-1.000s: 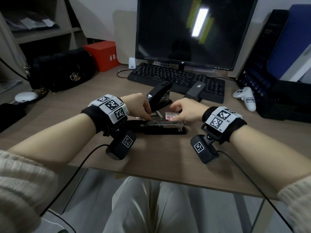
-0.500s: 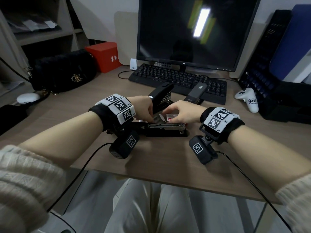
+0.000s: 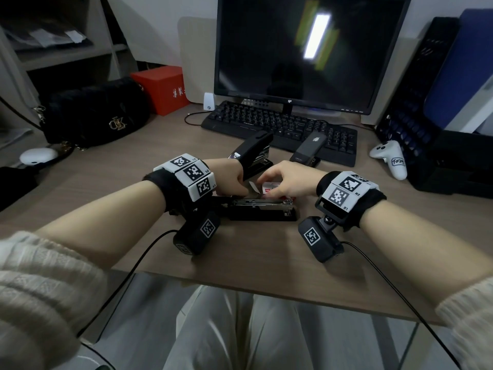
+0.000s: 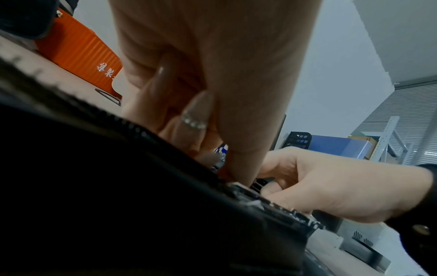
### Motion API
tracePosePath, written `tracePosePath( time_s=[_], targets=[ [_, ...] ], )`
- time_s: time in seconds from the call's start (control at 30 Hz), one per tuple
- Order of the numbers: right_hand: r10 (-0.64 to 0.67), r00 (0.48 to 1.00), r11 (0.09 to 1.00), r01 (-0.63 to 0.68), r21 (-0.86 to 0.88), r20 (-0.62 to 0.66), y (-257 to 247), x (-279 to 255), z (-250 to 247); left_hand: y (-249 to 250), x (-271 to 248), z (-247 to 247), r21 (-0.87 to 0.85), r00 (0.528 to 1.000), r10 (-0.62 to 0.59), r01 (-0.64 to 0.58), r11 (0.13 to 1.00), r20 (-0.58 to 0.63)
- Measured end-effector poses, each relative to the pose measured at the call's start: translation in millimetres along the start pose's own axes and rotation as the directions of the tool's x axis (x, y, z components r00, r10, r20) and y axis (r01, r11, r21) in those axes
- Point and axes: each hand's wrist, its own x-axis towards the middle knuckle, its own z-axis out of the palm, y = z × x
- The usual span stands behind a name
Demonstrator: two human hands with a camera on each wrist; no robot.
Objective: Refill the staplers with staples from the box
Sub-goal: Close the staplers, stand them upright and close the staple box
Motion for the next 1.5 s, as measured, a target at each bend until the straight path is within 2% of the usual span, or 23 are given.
tracePosePath(
  time_s=[0.2,0.47,0.6,0.77,0.9,1.33,1.43,1.5],
  targets=[
    [-0.004,1.0,1.0,0.004,0.008,0.002,1.3,0.8,-0.2,-1.6,-4.3,-6.6,-0.057,1.0,-0.001,0.0,0.998,-0.019],
    [-0.032,0.999,0.998,0.033,0.055,-0.025,3.5,1.5,-1.6,-6.4,-12.2,-20.0,-0.294,0.999,-0.039,0.029,0.955,-0.028],
    [-0.089,0.99,0.988,0.102,0.116,-0.111,2.4,1.3,-2.6,-5.5,-16.1,-22.8,-0.389,0.999,-0.022,0.006,0.921,-0.037],
    [-0.175,0.972,0.91,0.219,0.351,-0.154,-6.5,-3.6,-3.2,-5.6,-19.9,-24.4,-0.475,0.998,0.01,-0.042,0.879,-0.07],
    [-0.215,0.952,0.886,0.283,0.366,-0.216,-11.1,-1.1,-0.5,-2.4,-22.1,-23.1,-0.535,0.997,0.042,-0.07,0.842,-0.065],
    [-0.127,0.966,0.936,0.192,0.295,-0.227,-11.2,-24.5,-4.1,1.4,-33.5,-19.9,-0.731,0.985,0.169,-0.141,0.668,-0.036],
    [-0.121,0.969,0.946,0.178,0.27,-0.215,-13.6,-29.9,-4.2,4.2,-35.0,-18.3,-0.721,0.988,0.148,-0.137,0.679,-0.048],
    [-0.123,0.973,0.946,0.174,0.272,-0.195,-14.1,-32.5,-4.4,4.7,-33.9,-15.9,-0.661,0.989,0.118,-0.146,0.736,-0.087]
  ],
)
